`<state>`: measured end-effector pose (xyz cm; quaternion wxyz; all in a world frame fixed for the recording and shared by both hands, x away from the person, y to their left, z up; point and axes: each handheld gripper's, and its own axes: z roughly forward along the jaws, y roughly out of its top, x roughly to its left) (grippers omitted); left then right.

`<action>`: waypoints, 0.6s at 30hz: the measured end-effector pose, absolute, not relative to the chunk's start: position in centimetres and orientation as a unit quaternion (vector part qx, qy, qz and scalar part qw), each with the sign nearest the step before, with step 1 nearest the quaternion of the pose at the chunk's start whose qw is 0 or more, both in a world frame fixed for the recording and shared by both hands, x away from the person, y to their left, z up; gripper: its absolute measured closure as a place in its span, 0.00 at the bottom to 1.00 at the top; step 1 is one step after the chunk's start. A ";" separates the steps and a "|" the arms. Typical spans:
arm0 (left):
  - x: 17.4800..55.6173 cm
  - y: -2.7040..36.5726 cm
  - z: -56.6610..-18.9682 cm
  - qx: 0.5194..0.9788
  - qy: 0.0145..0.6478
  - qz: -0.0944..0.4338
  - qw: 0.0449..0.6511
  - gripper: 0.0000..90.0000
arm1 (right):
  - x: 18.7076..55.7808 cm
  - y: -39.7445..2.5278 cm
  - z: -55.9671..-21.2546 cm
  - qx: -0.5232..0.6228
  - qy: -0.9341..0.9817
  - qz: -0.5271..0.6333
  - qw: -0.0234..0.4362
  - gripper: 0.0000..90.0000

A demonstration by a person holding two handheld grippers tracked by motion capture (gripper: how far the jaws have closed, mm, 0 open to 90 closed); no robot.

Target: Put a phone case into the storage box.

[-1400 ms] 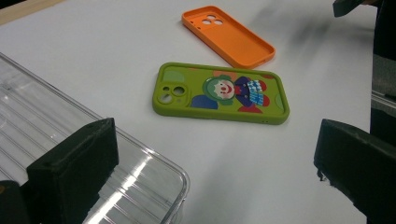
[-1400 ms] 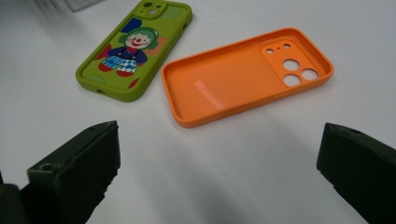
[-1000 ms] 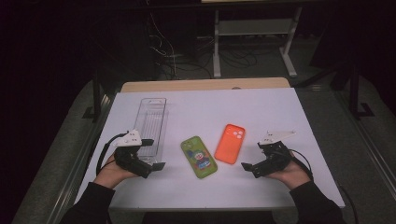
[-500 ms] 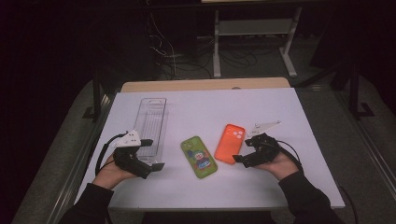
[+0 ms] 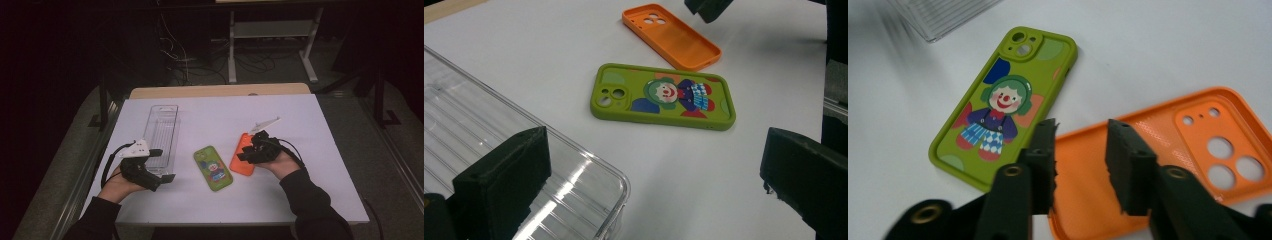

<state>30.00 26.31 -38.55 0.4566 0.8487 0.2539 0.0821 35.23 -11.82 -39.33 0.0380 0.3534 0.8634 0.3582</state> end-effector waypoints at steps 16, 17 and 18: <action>30.0 26.4 -38.5 0.849 0.251 0.083 0.458 0.00 | 37.3 -7.5 -41.1 0.329 0.887 0.323 0.008 0.98; 30.0 26.4 -38.5 0.849 0.251 0.083 0.458 0.00 | 37.3 -7.3 -41.2 0.329 0.888 0.321 0.008 0.98; 30.0 26.4 -38.5 0.849 0.251 0.082 0.458 0.00 | 37.4 -7.2 -41.4 0.329 0.890 0.316 0.012 0.98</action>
